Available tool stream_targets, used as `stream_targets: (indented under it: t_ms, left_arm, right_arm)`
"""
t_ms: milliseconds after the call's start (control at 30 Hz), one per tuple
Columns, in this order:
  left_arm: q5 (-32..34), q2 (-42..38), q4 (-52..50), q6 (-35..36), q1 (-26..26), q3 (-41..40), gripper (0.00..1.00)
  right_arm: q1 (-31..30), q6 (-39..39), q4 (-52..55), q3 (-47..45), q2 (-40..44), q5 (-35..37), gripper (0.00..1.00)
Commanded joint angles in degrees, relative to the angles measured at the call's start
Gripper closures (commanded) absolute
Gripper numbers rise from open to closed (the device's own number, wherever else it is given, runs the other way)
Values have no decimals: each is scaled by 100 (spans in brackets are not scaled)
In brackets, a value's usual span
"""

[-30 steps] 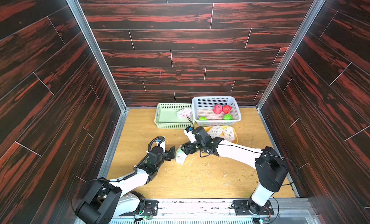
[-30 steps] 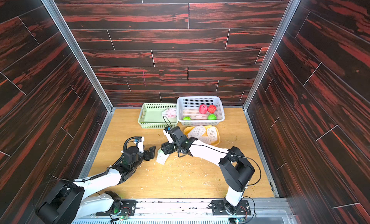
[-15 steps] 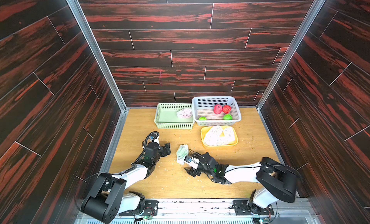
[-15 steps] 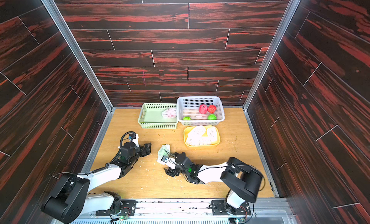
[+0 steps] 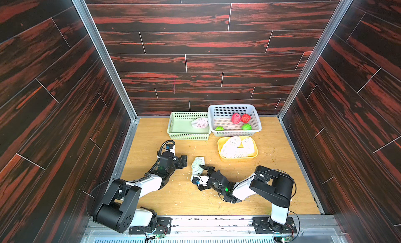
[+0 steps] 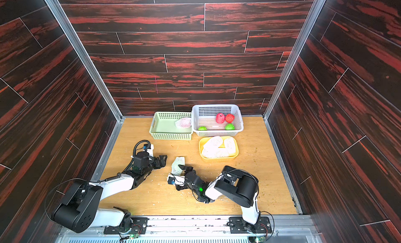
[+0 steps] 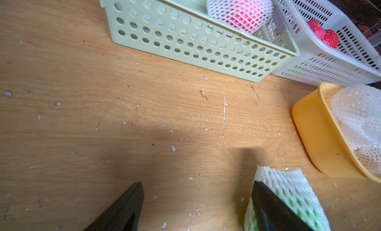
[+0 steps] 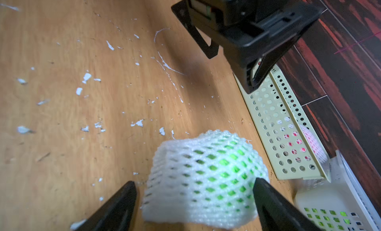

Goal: Remove foam nets from apples
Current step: Remove the foam net from the apple.

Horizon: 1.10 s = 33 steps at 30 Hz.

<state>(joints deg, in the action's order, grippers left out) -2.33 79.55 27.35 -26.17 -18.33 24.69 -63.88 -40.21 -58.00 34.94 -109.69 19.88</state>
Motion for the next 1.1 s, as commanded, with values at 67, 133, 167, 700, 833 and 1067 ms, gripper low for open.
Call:
stream_targets:
  t_ms: [67, 133, 167, 700, 833, 1067]
  left_arm:
    - [-68, 33, -81, -4, 23, 105, 13]
    - [-57, 44, -85, 3, 30, 106, 13]
    - [-53, 50, -89, 3, 27, 112, 13]
    - [-57, 122, -167, 14, 30, 124, 13]
    - [-57, 123, -223, 40, 25, 174, 13]
    - [-9, 159, -292, 80, 32, 219, 13]
  right_arm:
    - [-81, -98, -259, 104, -281, -95, 8]
    - [-81, -2, 91, 236, -360, -209, 9]
    - [-91, 30, 226, 337, -432, -164, 10]
    - [-122, -113, -791, 331, -905, 517, 41]
    - [-123, -188, -898, 302, -862, 523, 53]
    - [-125, -191, -769, 322, -818, 471, 56]
